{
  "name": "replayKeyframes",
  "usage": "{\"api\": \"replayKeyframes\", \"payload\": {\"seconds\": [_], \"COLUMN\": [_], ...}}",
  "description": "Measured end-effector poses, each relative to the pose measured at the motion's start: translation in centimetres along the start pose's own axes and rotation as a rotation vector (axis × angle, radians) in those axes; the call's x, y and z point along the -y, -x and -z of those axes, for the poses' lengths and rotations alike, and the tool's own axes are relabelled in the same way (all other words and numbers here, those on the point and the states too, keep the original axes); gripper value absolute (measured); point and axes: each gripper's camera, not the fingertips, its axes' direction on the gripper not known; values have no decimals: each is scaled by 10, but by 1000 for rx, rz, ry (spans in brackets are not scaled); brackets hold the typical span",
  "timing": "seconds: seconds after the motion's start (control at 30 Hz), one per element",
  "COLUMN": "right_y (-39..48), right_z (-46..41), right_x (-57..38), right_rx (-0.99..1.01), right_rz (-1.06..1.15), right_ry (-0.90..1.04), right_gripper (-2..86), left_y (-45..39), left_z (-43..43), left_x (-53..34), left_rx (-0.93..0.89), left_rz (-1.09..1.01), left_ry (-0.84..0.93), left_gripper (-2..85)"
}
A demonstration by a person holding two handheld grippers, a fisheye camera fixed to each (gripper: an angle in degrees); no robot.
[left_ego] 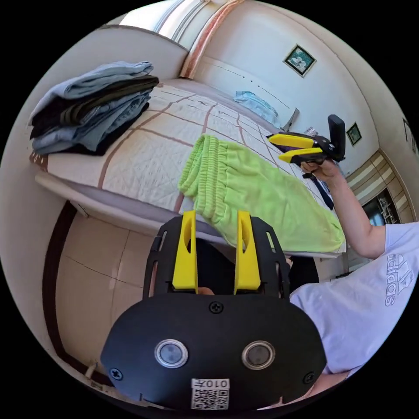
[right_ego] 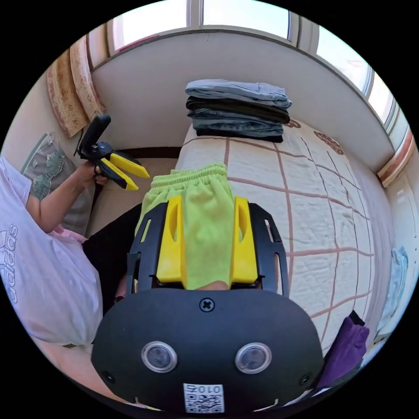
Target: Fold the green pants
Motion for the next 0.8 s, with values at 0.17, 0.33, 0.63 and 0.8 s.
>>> {"api": "replayKeyframes", "payload": {"seconds": [0.17,0.33,0.63,0.8], "right_y": [-31,-57,-103,-125], "right_z": [-63,-81,-12,-86], "right_x": [79,86,96,114], "right_rx": [44,169,166,-46], "right_rz": [21,-74,-129,-226], "right_ry": [182,196,66,269], "right_gripper": [157,125,76,66], "left_y": [13,21,-14,42], "left_z": [-23,-33,8,-50], "left_x": [-7,-3,45,64], "left_rx": [-130,-159,-41,-288], "left_rz": [53,64,-158,63], "left_ry": [-29,-97,-177,-150], "left_gripper": [117,85,55,51]}}
